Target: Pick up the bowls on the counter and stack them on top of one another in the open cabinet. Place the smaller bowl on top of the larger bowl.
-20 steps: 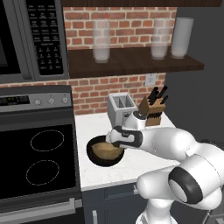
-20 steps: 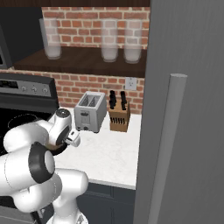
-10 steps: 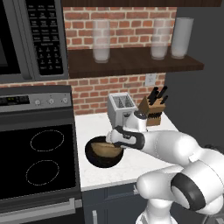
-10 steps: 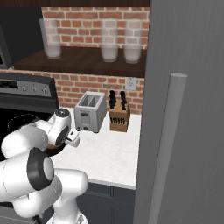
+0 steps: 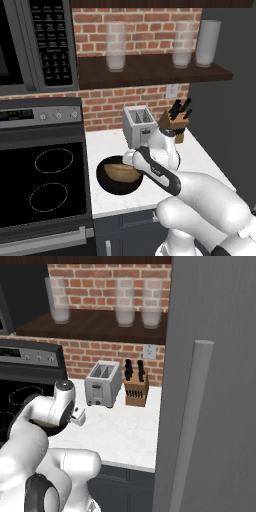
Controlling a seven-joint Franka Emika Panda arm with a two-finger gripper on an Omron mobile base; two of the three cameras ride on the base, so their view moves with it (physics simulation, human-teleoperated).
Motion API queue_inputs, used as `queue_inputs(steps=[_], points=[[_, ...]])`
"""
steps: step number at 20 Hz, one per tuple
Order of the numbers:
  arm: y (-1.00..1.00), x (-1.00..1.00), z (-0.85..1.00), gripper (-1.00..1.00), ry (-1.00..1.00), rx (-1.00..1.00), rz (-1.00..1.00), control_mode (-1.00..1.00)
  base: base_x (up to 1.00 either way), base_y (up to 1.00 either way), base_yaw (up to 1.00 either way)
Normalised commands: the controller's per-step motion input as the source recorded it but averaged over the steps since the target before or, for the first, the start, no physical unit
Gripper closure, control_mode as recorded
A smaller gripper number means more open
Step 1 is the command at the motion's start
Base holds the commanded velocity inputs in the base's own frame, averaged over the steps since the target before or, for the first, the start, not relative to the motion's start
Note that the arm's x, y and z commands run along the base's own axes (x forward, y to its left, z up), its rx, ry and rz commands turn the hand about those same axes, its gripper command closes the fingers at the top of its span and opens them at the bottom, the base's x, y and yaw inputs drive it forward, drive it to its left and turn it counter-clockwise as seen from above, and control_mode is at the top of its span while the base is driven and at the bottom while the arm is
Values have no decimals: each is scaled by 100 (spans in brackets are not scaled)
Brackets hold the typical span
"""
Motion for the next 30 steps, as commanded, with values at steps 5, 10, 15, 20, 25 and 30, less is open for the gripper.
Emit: queue_inputs(steps=[5,10,15,20,25,30], points=[[-18,-43,36,100,0,7,-7,-100,0,0,0],[-25,-54,68,100,3,6,-23,-100,0,0,0],[-12,-63,60,100,1,1,-37,-100,0,0,0],[-12,-52,46,100,0,0,-48,-100,0,0,0],[-26,-47,56,100,0,4,-48,-100,0,0,0],[-35,-72,61,100,0,12,-40,-100,0,0,0]])
